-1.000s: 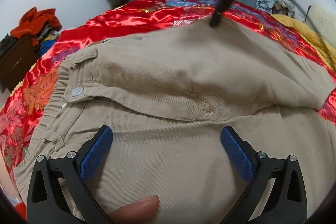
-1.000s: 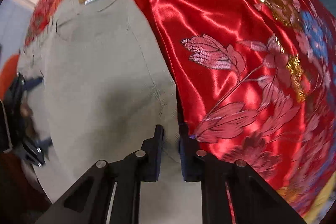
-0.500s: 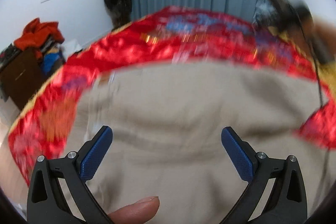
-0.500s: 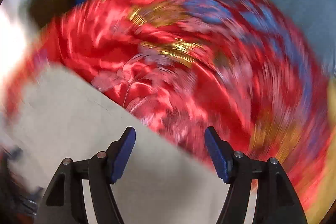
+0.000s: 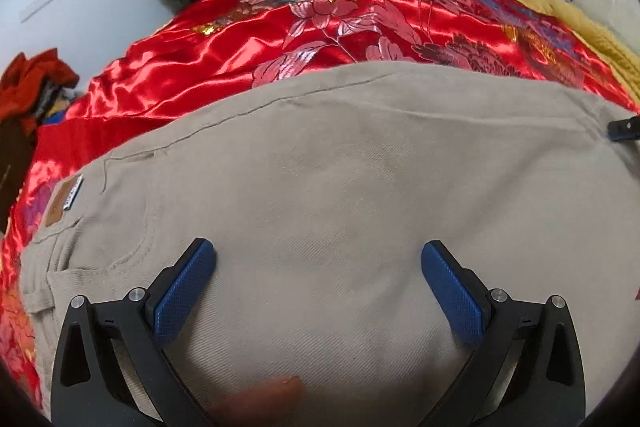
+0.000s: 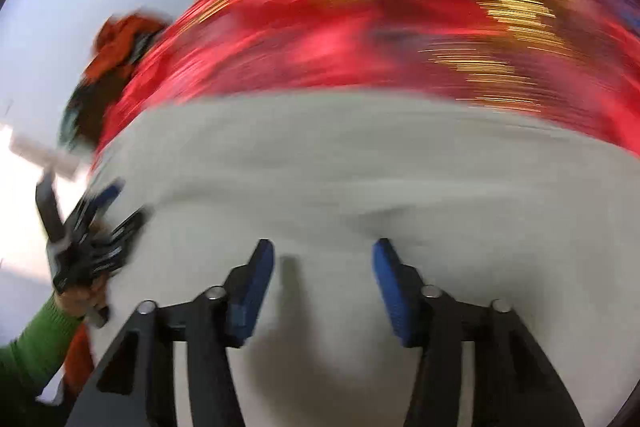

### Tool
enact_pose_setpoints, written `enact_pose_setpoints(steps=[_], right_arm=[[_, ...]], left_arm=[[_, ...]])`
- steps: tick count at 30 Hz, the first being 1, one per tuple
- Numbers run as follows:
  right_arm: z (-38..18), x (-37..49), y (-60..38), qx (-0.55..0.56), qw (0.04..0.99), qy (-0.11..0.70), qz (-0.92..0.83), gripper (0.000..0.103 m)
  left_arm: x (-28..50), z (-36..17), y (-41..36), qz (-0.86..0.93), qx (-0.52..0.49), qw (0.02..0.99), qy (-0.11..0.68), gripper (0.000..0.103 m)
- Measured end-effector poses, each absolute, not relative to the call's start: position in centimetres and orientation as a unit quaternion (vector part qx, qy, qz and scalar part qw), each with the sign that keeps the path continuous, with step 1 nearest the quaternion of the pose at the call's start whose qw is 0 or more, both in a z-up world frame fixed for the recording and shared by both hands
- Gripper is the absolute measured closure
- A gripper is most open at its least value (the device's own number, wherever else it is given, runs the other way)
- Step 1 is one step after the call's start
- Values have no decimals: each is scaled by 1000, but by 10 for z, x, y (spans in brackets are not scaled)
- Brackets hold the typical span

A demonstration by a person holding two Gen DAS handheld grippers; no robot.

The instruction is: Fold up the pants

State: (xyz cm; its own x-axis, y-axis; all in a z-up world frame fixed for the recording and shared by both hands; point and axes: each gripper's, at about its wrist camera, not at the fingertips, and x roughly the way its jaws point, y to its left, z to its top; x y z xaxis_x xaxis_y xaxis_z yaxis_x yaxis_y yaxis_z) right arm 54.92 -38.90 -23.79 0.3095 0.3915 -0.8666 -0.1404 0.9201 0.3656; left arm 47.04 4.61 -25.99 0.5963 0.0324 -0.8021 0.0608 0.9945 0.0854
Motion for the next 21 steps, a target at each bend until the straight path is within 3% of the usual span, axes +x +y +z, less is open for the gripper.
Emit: enact_pose_setpoints(steps=[5, 8, 12, 15, 18, 21], right_arm=[[-240, 524, -600, 168, 817, 537, -125, 56], [-219, 490, -663, 208, 811, 498, -226, 53], [-191, 486, -620, 246, 845, 472, -42, 53], [-199, 493, -559, 220, 831, 505, 75, 53], [-224, 497, -544, 169, 817, 550, 52, 53], [-238, 485, -588, 187, 816, 546, -42, 61]], left_arm=[[472, -268, 39, -1, 68, 895, 441, 0], [469, -266, 39, -4, 60, 897, 439, 0], [464, -266, 38, -2, 63, 898, 436, 0], [464, -266, 38, -1, 63, 897, 437, 0], [463, -266, 37, 0, 65, 898, 436, 0], [464, -267, 37, 0, 65, 898, 435, 0]])
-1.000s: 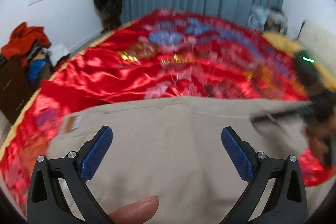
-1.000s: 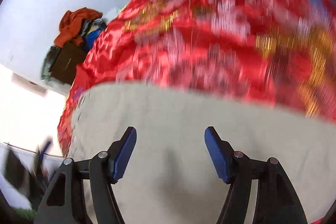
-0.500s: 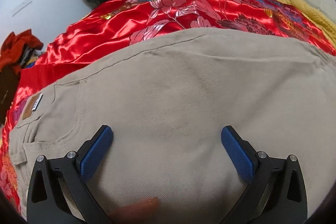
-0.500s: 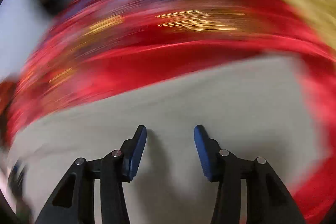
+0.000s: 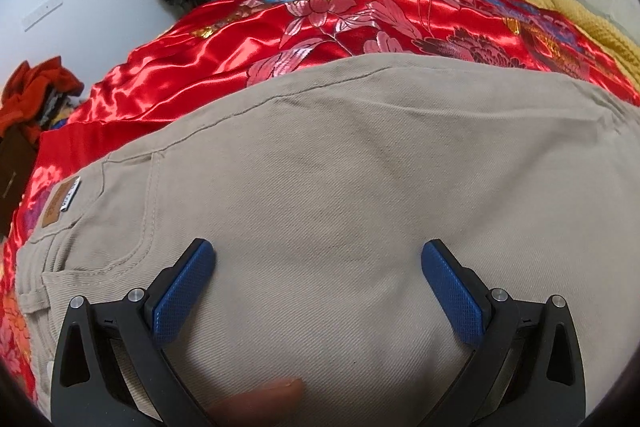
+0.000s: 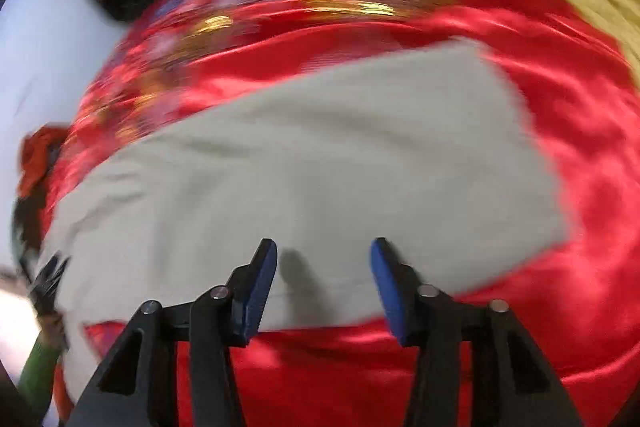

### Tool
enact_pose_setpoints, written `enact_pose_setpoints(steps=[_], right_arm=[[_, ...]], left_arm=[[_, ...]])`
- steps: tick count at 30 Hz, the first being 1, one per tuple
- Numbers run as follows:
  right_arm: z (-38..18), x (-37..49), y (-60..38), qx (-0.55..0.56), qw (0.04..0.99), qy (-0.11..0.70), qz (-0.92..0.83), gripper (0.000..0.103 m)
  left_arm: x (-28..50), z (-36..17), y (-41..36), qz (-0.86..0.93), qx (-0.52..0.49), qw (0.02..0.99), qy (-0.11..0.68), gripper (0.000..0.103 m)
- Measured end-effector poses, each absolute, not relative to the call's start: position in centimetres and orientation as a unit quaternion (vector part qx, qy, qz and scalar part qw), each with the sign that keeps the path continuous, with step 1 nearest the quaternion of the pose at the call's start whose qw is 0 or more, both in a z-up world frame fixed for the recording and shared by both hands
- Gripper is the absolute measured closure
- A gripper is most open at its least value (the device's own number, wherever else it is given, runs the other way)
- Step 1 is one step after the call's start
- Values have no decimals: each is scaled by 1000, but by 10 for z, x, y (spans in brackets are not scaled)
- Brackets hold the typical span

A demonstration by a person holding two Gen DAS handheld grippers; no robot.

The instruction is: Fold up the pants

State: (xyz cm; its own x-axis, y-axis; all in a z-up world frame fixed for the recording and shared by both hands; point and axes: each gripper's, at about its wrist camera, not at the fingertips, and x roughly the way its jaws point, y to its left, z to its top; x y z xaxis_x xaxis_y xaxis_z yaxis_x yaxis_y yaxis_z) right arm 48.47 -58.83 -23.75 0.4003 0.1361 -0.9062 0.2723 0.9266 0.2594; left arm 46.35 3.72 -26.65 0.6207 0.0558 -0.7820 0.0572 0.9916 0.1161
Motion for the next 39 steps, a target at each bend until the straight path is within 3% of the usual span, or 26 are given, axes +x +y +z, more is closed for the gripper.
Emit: enact_pose_setpoints(steps=[2, 7, 12, 14, 16, 20, 25, 28, 31, 33, 34, 39], right_arm=[[-235, 468, -624, 206, 806, 539, -131, 60], [-213, 474, -645, 237, 822, 500, -137, 40], [-233, 519, -631, 217, 817, 516, -136, 40], [-242, 523, -623, 207, 813, 528, -131, 47], [-239, 519, -613, 174, 828, 519, -122, 99], [-184, 473, -558, 75, 878, 473, -25, 99], [-115, 331, -464, -37, 903, 407, 132, 100], [-123, 256, -473, -26, 902, 419, 100, 100], [-163, 217, -527, 4, 880, 471, -58, 100], [-192, 195, -567, -1, 846, 501, -183, 92], [-197, 188, -575, -2, 838, 503, -211, 79], [-180, 150, -568, 67, 856, 461, -226, 50]], left_arm=[[463, -267, 37, 0, 64, 898, 435, 0], [463, -268, 37, 1, 65, 899, 433, 0], [463, -268, 37, 2, 66, 900, 431, 0], [463, -269, 37, 2, 65, 900, 431, 0], [463, -270, 37, 2, 64, 900, 431, 0], [464, -270, 37, 2, 63, 899, 433, 0], [465, -270, 36, 6, 67, 898, 435, 0], [467, -270, 33, 12, 74, 896, 438, 0], [469, -268, 31, 22, 79, 889, 450, 0], [471, -264, 31, 29, 78, 882, 463, 0], [470, -262, 32, 34, 76, 879, 470, 0], [433, -229, 28, 51, 62, 872, 483, 1]])
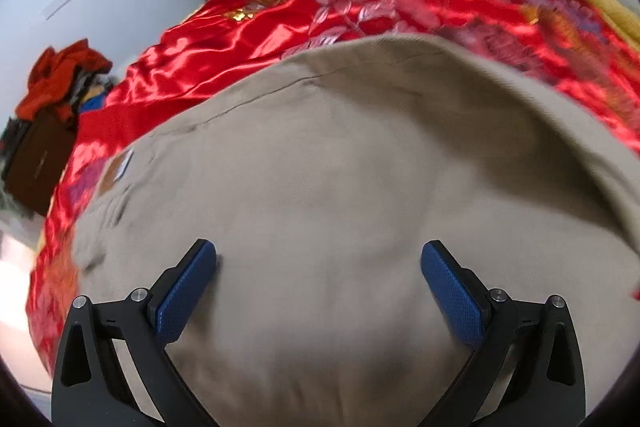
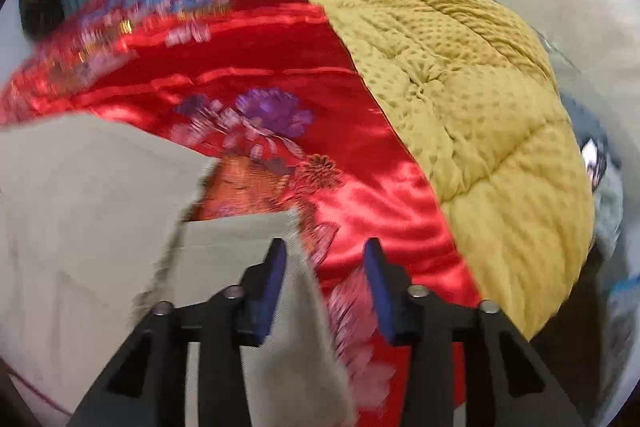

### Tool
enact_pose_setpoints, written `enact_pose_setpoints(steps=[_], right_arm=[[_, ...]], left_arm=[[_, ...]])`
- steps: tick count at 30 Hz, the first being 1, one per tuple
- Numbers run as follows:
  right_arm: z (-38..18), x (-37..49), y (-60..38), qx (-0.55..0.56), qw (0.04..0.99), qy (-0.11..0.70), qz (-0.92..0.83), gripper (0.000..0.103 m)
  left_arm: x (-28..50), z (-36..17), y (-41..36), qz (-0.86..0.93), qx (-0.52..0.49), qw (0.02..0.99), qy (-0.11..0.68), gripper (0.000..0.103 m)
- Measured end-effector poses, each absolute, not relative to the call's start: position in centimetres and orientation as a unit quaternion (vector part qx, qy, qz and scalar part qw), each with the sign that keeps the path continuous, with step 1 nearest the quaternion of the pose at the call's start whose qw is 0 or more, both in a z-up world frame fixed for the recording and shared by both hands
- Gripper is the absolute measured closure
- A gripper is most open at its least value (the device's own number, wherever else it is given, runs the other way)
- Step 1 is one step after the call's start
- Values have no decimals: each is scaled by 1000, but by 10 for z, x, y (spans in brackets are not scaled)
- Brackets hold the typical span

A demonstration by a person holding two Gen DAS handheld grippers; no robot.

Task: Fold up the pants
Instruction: 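Grasp the trouser leg hem with the right tool and lift it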

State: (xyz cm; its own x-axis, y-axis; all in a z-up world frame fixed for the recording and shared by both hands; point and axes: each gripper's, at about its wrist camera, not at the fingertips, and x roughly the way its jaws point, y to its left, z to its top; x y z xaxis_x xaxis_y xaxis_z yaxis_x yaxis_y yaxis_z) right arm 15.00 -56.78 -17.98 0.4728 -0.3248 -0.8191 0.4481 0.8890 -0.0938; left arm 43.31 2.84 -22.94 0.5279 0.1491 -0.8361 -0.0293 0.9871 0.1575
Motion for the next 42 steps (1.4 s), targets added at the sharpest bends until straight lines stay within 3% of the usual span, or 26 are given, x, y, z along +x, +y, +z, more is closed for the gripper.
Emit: enact_pose_setpoints(steps=[5, 9, 11, 14, 19, 26, 31, 36, 40, 42], right_arm=[[-164, 129, -497, 92, 890, 432, -110, 44], [-186, 152, -437, 127, 878, 462, 4, 43], [-207, 169, -419, 171, 849, 498, 55, 43], [-229, 173, -419, 175, 815, 551, 38, 44], [-237, 142, -512, 217, 801, 551, -88, 44], [-230, 98, -586, 221, 771, 548, -237, 43], [-190, 113, -542, 190, 820, 494, -215, 43], [-167, 156, -459, 213, 872, 434, -78, 41], [-195, 195, -400, 277, 855, 436, 53, 38], [-216, 218, -391, 315, 840, 438, 60, 38]], left_arm=[[344, -209, 0, -32, 36, 881, 470, 0], [296, -249, -16, -75, 68, 847, 522, 0], [279, -253, -7, -73, 80, 855, 507, 0], [278, -247, 10, -72, 79, 850, 516, 0], [272, -239, 29, -57, 110, 850, 512, 0], [266, -203, 33, -37, 68, 871, 485, 1], [283, -177, 25, -39, 33, 898, 436, 1], [319, -205, 23, -13, 12, 899, 437, 1], [329, -252, 29, 2, 8, 877, 480, 0], [324, -258, 30, 0, 7, 888, 461, 0]])
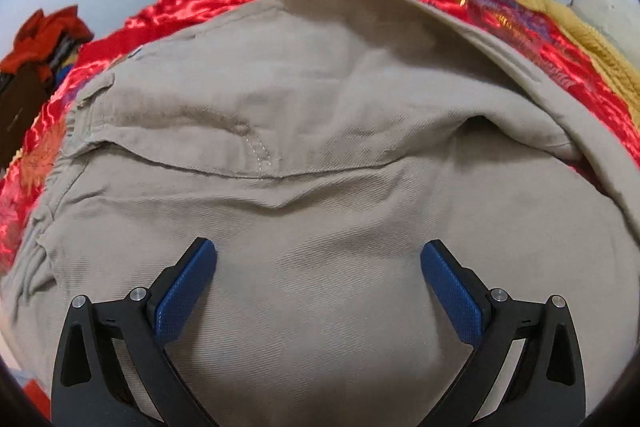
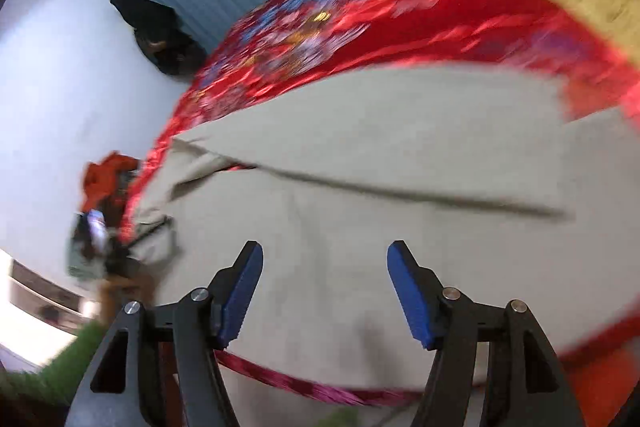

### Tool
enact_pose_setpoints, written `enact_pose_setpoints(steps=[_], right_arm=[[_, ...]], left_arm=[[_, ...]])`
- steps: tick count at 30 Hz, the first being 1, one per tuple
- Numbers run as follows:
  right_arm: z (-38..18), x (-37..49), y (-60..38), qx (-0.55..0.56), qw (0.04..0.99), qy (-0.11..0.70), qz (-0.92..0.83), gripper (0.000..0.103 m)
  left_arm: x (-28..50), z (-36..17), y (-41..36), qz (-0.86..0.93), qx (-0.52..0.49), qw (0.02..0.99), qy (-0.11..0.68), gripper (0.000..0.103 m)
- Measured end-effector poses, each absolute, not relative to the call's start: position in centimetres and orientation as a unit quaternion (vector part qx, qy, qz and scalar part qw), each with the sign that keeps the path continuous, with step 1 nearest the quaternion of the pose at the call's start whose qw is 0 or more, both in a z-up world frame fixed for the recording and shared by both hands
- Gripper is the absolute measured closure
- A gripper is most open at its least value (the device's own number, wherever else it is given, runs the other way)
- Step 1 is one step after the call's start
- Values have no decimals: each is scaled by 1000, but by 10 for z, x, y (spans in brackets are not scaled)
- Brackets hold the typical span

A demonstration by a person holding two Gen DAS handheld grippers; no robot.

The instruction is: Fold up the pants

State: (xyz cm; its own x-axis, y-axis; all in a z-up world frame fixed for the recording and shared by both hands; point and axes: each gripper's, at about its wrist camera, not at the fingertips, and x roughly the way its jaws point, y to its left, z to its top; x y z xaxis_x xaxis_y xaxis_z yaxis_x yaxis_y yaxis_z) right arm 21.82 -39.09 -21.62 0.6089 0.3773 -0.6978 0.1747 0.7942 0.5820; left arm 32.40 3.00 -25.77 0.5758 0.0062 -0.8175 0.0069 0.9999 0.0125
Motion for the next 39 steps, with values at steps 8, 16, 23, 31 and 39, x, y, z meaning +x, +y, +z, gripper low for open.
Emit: enact_pose_setpoints(steps=[8, 16, 23, 31, 39], right_arm=[[-286, 229, -469, 558, 755, 322, -123, 45], [-171, 257, -467, 390, 869, 294, -79, 98], [-53, 224, -432, 304, 927, 214, 41, 98], [-39, 149, -443, 283, 932, 213, 73, 98], [-72, 235, -501, 252, 915, 316, 13, 98]], left_arm=[[322, -260, 24, 5, 22, 894, 448, 0], [359, -180, 48, -92, -157, 860, 477, 1], [455, -181, 53, -127, -279, 810, 500, 1], [462, -207, 71, -100, -332, 772, 532, 99], [396, -104, 66, -131, -337, 841, 403, 100]])
